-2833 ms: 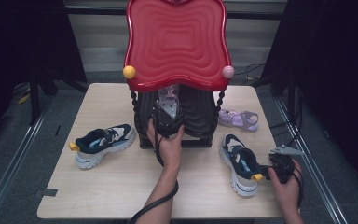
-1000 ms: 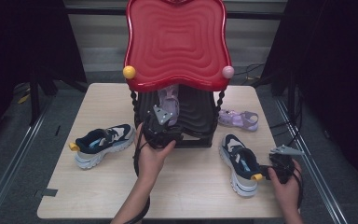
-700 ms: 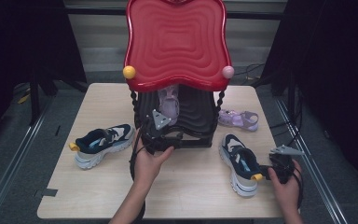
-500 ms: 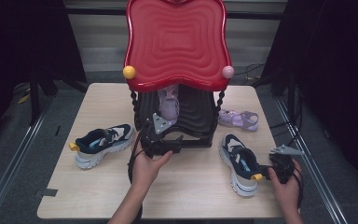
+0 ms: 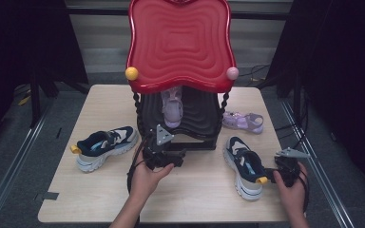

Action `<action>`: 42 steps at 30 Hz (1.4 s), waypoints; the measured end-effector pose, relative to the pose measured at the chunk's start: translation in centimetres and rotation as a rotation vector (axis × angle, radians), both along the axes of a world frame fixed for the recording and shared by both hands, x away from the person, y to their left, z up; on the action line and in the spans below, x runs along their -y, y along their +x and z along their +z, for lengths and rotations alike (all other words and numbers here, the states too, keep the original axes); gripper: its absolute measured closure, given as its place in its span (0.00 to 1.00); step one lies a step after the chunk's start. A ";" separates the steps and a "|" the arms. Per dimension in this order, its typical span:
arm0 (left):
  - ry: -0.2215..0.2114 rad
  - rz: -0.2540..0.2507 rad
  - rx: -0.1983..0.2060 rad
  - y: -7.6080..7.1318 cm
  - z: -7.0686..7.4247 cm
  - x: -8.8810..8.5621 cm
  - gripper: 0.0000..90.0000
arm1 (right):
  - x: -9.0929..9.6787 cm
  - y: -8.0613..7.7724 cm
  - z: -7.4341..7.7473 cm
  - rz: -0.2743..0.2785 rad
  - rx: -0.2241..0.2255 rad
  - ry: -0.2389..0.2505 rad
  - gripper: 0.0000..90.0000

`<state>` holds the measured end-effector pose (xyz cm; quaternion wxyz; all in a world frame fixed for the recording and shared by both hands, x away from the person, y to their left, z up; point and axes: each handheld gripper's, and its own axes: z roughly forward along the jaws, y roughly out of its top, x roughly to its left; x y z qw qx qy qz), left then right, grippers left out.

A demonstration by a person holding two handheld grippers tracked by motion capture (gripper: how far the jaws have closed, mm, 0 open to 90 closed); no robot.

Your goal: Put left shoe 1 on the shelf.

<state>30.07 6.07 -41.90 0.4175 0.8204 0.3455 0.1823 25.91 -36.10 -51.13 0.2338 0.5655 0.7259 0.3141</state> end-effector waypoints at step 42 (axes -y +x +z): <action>0.091 -0.162 -0.116 -3.3 -7.9 -0.9 0.17 | 0.0 0.0 0.0 0.000 0.000 0.000 0.18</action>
